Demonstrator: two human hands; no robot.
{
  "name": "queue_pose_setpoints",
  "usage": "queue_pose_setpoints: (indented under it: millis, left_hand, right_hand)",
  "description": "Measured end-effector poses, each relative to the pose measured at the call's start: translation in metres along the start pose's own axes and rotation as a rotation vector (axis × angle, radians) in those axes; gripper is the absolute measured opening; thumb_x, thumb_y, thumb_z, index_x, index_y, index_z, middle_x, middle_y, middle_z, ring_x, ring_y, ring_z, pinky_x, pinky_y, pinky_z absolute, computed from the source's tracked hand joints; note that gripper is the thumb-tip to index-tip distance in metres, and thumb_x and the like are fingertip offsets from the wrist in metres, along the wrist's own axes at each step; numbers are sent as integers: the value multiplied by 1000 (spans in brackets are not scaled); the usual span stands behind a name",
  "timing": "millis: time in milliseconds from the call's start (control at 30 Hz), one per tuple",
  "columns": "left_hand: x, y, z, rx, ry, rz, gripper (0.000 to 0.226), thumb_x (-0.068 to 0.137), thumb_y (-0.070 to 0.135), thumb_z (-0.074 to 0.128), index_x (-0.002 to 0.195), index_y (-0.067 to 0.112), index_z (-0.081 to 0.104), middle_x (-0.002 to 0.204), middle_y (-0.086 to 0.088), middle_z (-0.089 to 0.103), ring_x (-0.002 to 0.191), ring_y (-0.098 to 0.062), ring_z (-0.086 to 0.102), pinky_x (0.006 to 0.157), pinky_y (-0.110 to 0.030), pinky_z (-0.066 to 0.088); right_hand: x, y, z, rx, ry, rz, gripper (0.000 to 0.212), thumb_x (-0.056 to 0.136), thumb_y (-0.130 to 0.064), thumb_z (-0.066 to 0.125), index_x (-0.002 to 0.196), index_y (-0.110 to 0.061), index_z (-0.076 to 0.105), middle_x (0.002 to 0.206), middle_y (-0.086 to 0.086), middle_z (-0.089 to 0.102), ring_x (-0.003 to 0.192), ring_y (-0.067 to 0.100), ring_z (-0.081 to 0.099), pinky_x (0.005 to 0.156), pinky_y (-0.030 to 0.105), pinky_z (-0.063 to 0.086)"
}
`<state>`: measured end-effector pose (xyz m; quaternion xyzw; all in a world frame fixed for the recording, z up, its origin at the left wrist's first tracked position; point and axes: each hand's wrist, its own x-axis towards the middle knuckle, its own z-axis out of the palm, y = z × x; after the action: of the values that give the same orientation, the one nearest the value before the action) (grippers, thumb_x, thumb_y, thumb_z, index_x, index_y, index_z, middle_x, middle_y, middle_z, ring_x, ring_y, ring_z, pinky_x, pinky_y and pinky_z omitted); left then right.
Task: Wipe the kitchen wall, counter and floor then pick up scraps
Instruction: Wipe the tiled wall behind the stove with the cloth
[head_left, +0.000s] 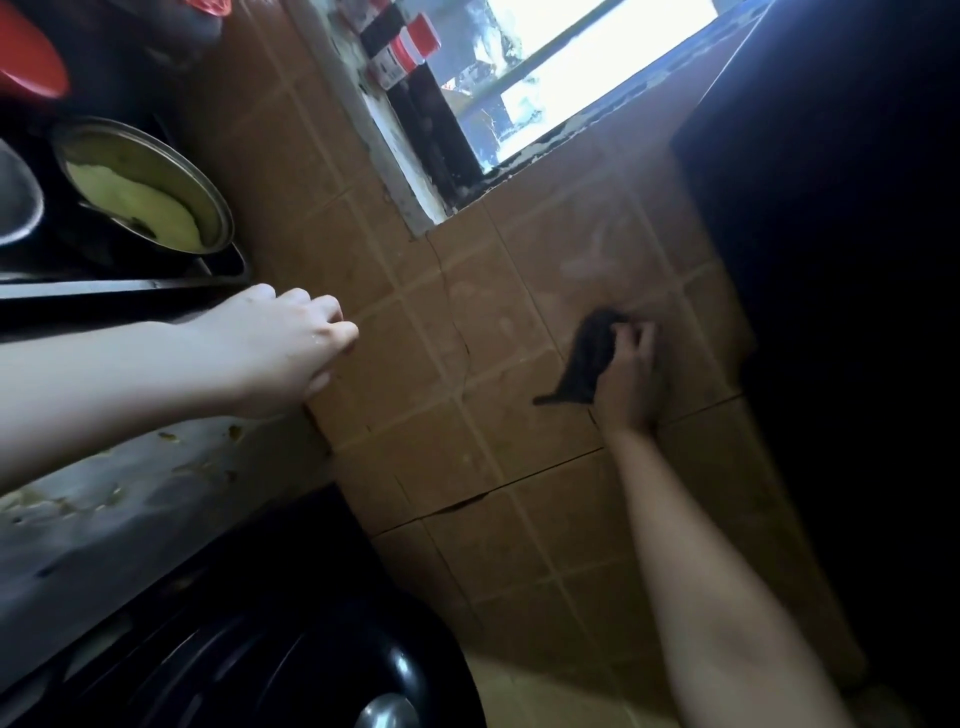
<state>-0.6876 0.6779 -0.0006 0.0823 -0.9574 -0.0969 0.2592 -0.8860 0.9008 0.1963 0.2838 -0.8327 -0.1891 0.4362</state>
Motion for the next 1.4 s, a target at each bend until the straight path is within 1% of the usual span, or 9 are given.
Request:
queue_pose_setpoints:
  millis: [200, 367, 500, 600, 767, 867, 1100, 1267, 1400]
  left_hand:
    - [-2, 0, 6, -29, -7, -18, 29, 97, 34, 30, 122, 32, 45, 128, 7, 46, 109, -16, 52, 79, -28, 41]
    - [-14, -2, 10, -26, -24, -20, 31, 98, 41, 26, 120, 31, 46, 128, 7, 47, 110, -16, 53, 82, -29, 45]
    - [-19, -1, 10, -16, -34, -14, 32, 98, 44, 27, 120, 32, 46, 129, 7, 46, 110, -16, 52, 82, -29, 44]
    - [-19, -4, 8, -12, -23, -7, 32, 98, 45, 27, 118, 31, 47, 128, 6, 47, 109, -16, 53, 81, -29, 44]
    - [-17, -6, 6, 2, -18, -25, 32, 98, 45, 28, 118, 30, 47, 127, 5, 47, 109, -17, 53, 81, -30, 43]
    - [-22, -2, 12, 8, -70, -13, 31, 98, 44, 29, 117, 29, 47, 125, 5, 47, 109, -17, 52, 80, -29, 42]
    - [-27, 1, 24, 34, -119, -16, 30, 98, 43, 29, 117, 26, 45, 124, 3, 47, 108, -19, 53, 80, -31, 42]
    - [-32, -1, 27, 56, -102, 14, 32, 98, 45, 27, 117, 26, 44, 124, 3, 48, 108, -18, 54, 80, -30, 43]
    - [-33, 6, 23, 39, -120, 8, 33, 99, 44, 28, 120, 25, 44, 126, 1, 47, 109, -19, 53, 80, -31, 42]
  right_hand:
    - [-85, -36, 38, -127, -310, -390, 40, 62, 0, 81, 100, -4, 69, 100, 17, 66, 86, 34, 64, 50, 31, 51]
    - [-116, -38, 55, -323, -426, -445, 64, 52, -36, 90, 106, -7, 71, 101, 5, 71, 78, 18, 65, 59, 24, 49]
    - [-117, -34, 53, -332, -388, -450, 60, 63, -23, 84, 118, -7, 65, 115, 5, 68, 91, 18, 65, 68, 27, 51]
    - [-91, -20, 48, -285, -355, -385, 60, 91, -16, 55, 145, -8, 31, 145, 9, 42, 120, 25, 47, 92, 37, 41]
    - [-7, -2, 9, -22, -1, -42, 57, 86, -17, 51, 139, -4, 39, 137, 20, 44, 116, 39, 47, 94, 50, 37]
    - [16, -9, -2, 135, 36, 32, 70, 77, -32, 38, 144, -11, 32, 139, 19, 41, 121, 38, 43, 98, 52, 40]
    - [-63, -65, 52, -98, -363, -435, 65, 85, -12, 59, 144, -11, 32, 128, 17, 48, 111, 35, 47, 88, 44, 41]
    - [-148, -49, 78, -335, -504, -741, 55, 55, -30, 86, 108, -24, 71, 87, -2, 67, 72, 16, 63, 59, 28, 49]
    - [-131, -28, 76, -287, -472, -591, 65, 79, -22, 69, 139, -19, 44, 122, 8, 57, 101, 26, 56, 81, 39, 45]
